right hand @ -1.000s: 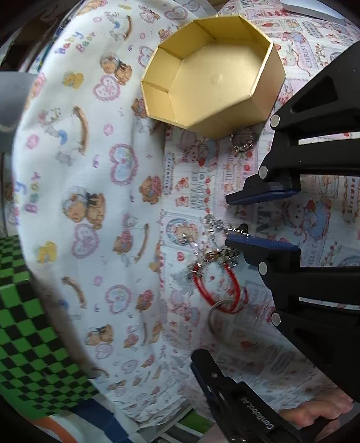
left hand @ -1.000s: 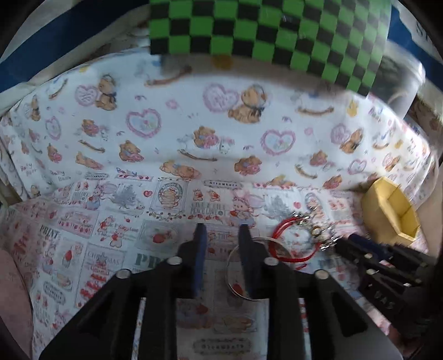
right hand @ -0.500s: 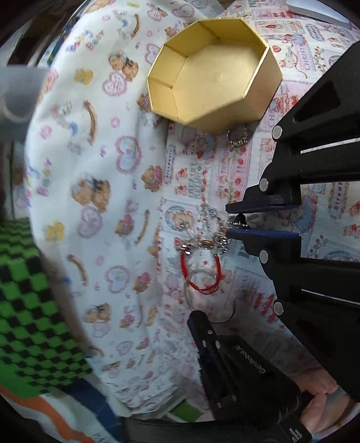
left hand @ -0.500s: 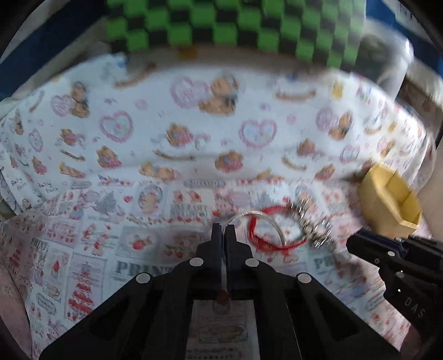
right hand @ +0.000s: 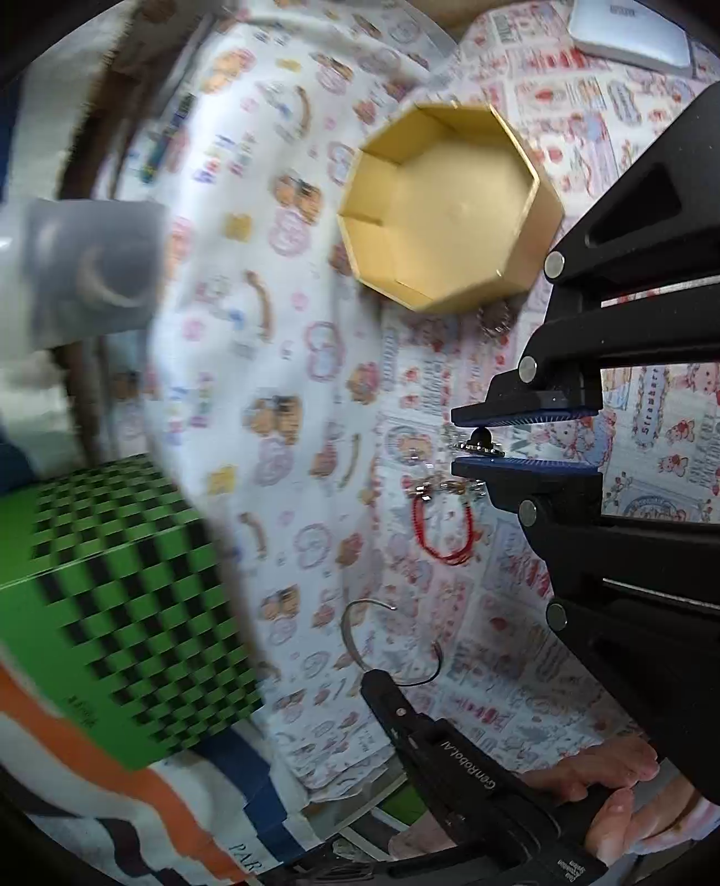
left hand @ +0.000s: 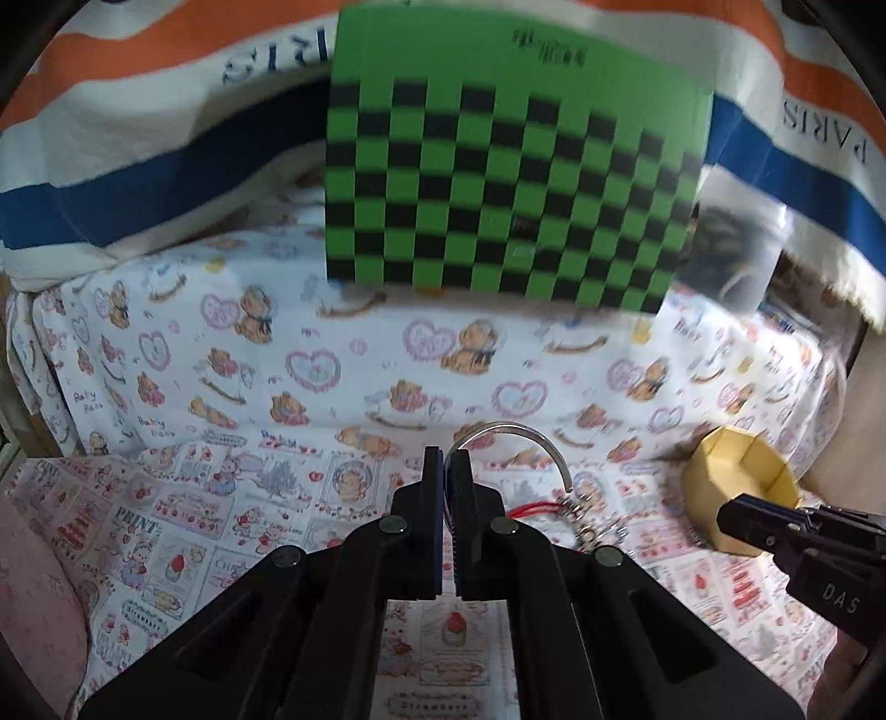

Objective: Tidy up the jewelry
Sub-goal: 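Carry the silver bangle into the gold hexagonal box and open the right gripper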

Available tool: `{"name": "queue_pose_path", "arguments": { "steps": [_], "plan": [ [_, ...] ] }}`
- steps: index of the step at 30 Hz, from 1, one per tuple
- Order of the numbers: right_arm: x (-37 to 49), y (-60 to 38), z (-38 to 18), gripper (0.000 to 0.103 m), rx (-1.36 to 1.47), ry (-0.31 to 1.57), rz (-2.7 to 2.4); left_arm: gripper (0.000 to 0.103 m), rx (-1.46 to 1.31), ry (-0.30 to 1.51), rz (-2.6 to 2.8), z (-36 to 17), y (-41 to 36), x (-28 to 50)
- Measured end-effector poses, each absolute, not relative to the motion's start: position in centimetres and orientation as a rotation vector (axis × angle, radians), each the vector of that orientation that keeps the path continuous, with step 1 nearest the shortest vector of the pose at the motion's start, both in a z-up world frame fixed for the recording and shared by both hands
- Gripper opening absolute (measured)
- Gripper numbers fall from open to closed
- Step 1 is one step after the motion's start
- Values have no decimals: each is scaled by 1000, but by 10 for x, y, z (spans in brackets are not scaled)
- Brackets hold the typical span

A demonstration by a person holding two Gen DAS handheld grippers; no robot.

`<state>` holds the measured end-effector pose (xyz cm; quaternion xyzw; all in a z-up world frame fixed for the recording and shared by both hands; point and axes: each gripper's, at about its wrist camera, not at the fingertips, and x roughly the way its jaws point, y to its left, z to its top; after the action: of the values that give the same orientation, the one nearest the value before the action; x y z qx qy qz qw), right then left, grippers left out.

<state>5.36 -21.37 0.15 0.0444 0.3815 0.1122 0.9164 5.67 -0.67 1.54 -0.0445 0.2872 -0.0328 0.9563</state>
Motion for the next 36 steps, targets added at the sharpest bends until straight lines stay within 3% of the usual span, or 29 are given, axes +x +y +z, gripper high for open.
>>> {"name": "queue_pose_path", "arguments": {
  "steps": [17, 23, 28, 36],
  "plan": [
    [21, -299, 42, 12, 190, 627, 161, 1, -98, 499, -182, 46, -47, 26],
    [26, -332, 40, 12, 287, 637, 158, 1, -100, 578, -282, 54, -94, 41],
    [39, -376, 27, 12, 466, 692, 230, 1, -132, 751, -413, 38, -140, 73],
    [52, -394, 7, 12, 518, 741, 207, 2, -128, 815, -446, 18, -196, 99]
  ]
}}
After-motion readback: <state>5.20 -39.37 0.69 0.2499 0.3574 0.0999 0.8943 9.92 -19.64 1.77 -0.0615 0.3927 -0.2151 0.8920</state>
